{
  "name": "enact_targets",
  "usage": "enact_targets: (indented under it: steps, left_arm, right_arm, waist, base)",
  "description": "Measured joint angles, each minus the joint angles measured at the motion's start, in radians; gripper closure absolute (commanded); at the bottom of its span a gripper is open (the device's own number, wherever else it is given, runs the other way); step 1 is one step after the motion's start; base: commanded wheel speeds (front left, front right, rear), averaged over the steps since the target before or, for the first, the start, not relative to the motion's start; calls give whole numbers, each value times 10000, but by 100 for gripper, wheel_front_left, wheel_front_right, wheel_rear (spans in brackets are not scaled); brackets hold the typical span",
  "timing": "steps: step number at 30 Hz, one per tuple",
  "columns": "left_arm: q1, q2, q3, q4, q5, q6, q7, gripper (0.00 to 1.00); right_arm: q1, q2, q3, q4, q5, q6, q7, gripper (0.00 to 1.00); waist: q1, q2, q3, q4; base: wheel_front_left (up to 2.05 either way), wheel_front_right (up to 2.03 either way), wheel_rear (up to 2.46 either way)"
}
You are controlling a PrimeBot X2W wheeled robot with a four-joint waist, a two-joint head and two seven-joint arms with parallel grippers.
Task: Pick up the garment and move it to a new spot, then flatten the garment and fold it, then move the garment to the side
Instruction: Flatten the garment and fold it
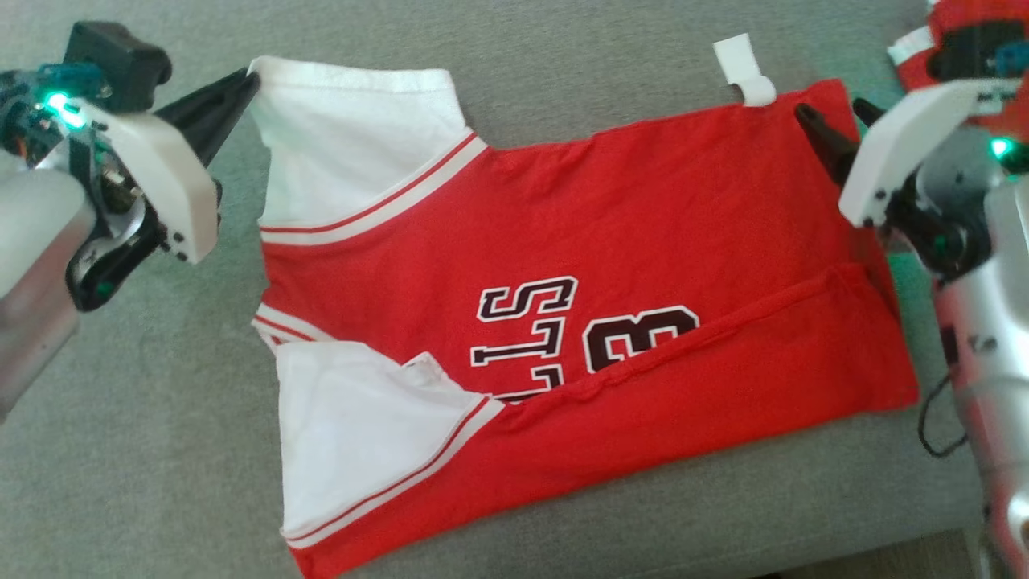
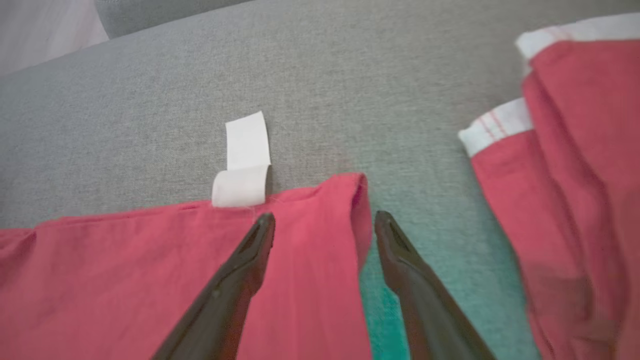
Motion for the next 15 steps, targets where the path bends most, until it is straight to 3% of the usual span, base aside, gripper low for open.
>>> enact_targets:
  steps: [7, 13, 15]
  left_arm:
    - [-70, -46, -2, -31, 88, 0, -29, 100]
    - [-71, -98, -2, -29, 105, 0, -75, 100]
    - [-71, -130, -2, -27, 184, 0, -77, 100]
  right_arm:
    - [-826, 217, 497, 988, 441, 0, -40, 0]
    - [-1297, 27, 878, 1714, 527, 0, -499, 0]
    - [-1402, -61, 1011, 1877, 531, 0, -627, 5]
  waist:
    - [0, 0, 137, 178]
    - [1, 0, 188, 303]
    - [0, 0, 180, 334]
  base:
    - [0, 0, 0]
    - [0, 0, 0]
    - [0, 0, 0]
